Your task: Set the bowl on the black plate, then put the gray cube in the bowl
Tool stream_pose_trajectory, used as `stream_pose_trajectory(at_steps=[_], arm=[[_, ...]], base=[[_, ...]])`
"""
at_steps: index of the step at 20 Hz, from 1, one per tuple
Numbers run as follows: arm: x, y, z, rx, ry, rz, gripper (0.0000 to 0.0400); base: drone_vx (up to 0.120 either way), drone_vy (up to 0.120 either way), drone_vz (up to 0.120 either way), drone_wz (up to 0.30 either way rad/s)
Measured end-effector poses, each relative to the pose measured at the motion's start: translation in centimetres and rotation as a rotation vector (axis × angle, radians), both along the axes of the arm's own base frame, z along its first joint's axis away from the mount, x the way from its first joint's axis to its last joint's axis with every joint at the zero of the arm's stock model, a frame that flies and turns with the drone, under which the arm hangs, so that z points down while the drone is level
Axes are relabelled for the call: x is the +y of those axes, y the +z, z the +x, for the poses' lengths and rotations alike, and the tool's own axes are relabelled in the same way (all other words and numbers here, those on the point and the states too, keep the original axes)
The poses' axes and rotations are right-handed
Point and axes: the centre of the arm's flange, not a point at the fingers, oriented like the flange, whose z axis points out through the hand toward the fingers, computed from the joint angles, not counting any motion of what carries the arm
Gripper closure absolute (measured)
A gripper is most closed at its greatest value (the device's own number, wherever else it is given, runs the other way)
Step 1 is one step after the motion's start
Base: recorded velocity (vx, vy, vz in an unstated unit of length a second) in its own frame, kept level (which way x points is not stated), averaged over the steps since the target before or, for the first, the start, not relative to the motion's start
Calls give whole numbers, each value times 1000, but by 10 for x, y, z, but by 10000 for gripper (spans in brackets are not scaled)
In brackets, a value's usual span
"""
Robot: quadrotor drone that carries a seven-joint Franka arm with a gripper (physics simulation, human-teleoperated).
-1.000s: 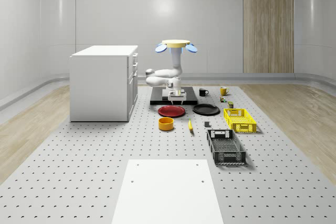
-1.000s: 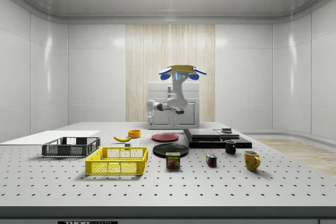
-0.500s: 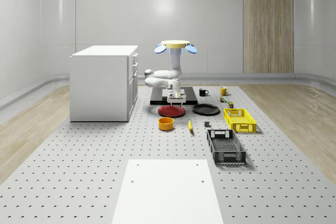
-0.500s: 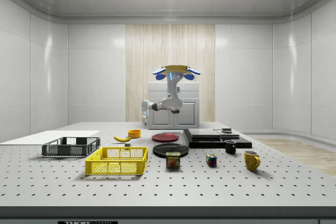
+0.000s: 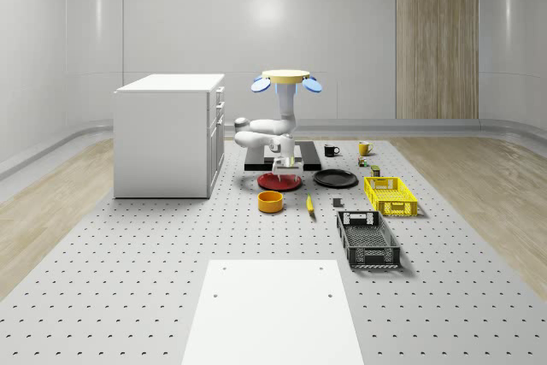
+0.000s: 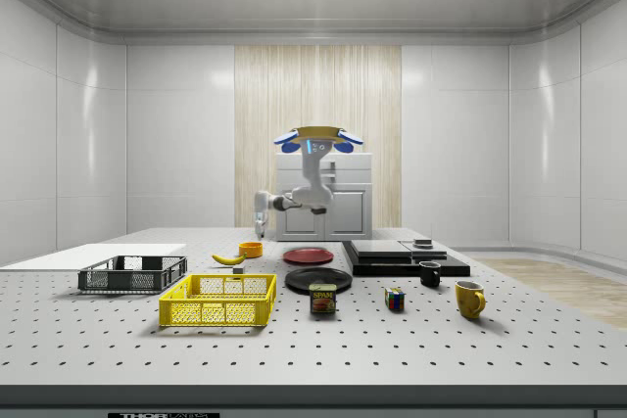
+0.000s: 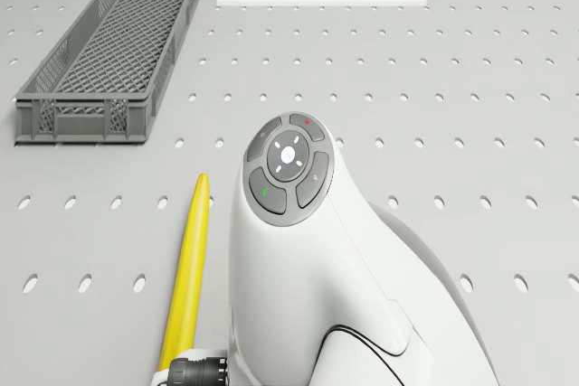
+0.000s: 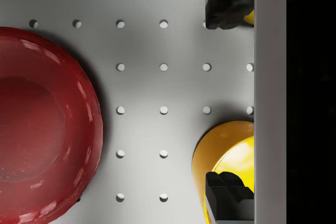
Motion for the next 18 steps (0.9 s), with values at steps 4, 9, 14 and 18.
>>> stream_pose_trajectory(at_steps=[4, 9, 14, 18], arm=[[0, 0, 0, 0, 0, 0, 0], [0, 0, 0, 0, 0, 0, 0], [8, 0, 0, 0, 0, 0, 0], [20, 3, 0, 0, 0, 0, 0]], base=[[120, 0, 0, 0], [120, 0, 0, 0], [16, 0, 0, 0], [0, 0, 0, 0]])
